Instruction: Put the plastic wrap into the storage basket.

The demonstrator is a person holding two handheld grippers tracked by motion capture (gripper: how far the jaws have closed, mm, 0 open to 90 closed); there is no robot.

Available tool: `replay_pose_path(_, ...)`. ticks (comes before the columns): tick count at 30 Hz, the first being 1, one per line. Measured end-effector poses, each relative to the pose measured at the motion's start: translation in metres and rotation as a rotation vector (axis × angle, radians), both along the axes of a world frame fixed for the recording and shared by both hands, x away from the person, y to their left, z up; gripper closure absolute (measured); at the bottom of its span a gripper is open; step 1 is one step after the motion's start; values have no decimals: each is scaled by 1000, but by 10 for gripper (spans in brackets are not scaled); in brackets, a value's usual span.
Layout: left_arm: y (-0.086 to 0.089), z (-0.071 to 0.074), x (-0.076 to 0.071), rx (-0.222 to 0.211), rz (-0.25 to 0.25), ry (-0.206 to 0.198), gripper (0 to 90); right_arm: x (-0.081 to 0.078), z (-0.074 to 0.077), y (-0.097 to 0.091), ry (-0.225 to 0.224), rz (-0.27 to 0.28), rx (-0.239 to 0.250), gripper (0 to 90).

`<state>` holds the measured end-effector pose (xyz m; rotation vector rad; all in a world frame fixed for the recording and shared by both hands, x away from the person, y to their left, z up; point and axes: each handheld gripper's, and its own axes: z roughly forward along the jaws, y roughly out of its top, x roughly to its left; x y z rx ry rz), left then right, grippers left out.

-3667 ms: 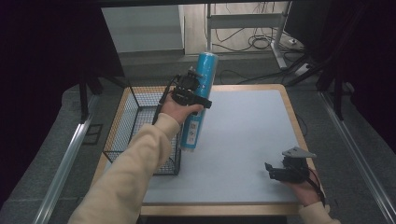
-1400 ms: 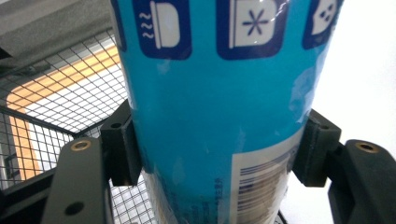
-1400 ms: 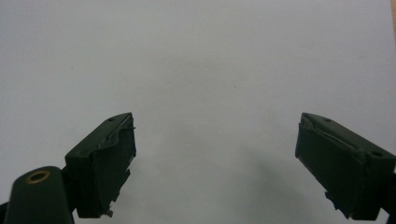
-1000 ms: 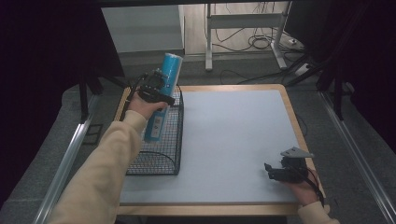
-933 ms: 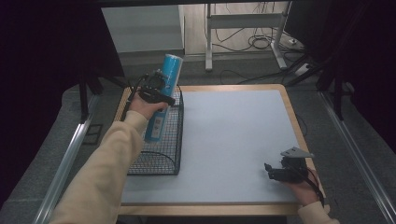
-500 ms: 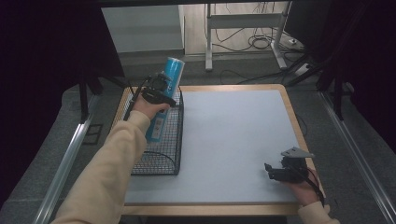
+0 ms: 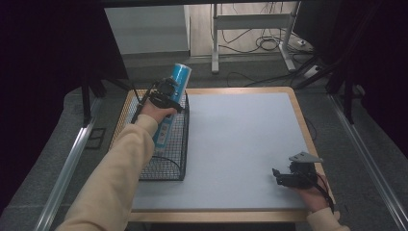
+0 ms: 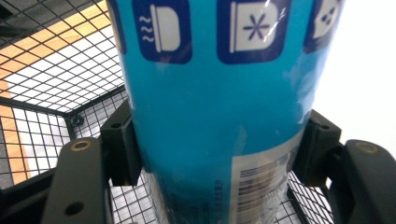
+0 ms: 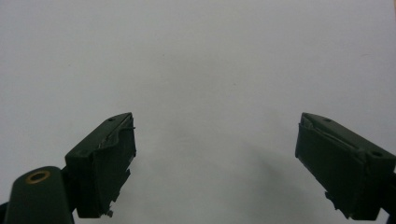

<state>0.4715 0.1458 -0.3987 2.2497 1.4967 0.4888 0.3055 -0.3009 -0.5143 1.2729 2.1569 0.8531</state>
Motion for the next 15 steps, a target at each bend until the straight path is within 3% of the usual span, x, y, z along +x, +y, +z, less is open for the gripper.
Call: replay_pose_path(15,-10,-7,11,27,6,32,318,0,0,-1,1,-3,5,123)
